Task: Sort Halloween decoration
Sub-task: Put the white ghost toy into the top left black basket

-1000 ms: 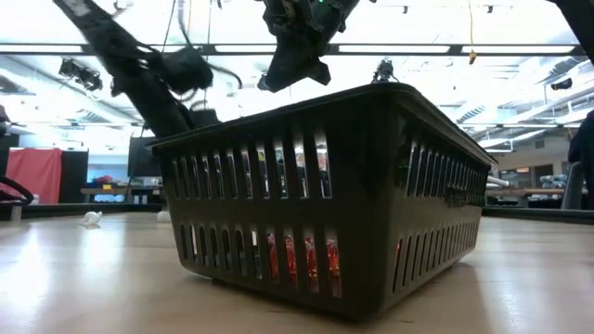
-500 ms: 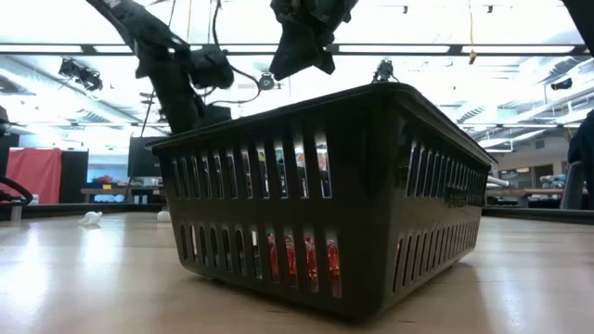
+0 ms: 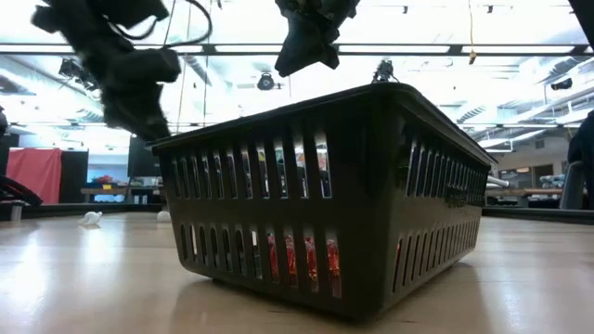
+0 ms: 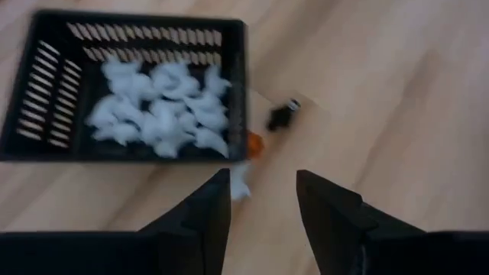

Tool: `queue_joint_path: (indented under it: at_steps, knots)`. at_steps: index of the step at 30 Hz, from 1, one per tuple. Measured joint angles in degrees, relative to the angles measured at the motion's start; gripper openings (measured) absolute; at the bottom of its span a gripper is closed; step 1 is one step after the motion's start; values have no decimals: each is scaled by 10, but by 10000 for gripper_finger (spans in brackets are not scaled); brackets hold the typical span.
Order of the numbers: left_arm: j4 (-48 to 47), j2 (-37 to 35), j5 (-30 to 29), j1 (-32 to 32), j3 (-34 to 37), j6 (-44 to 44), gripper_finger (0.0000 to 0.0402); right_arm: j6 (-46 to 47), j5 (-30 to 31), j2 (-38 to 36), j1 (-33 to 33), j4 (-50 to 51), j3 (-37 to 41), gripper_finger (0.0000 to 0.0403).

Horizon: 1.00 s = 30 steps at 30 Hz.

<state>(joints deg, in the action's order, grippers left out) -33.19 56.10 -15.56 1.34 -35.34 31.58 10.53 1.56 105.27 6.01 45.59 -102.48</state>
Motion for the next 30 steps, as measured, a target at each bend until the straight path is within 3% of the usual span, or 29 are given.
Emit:
queue_joint_path:
  at_steps: [6, 10, 15, 23, 30]
  knots:
    - [-3, -10, -39, -107, 60, 117, 157, -5, 1, 0, 0, -2, 0, 83]
    - [39, -6, -93, -141, 109, 134, 163, -12, -1, 0, 0, -6, 0, 83]
    - [109, -6, -129, -138, 155, 116, 194, -9, -15, 0, 0, -10, 0, 83]
    - [280, -6, -131, -121, 238, -14, 249, 2, -32, 0, 0, -10, 0, 83]
    - [335, -6, -126, -68, 264, -39, 259, 4, -45, 0, 0, -10, 0, 83]
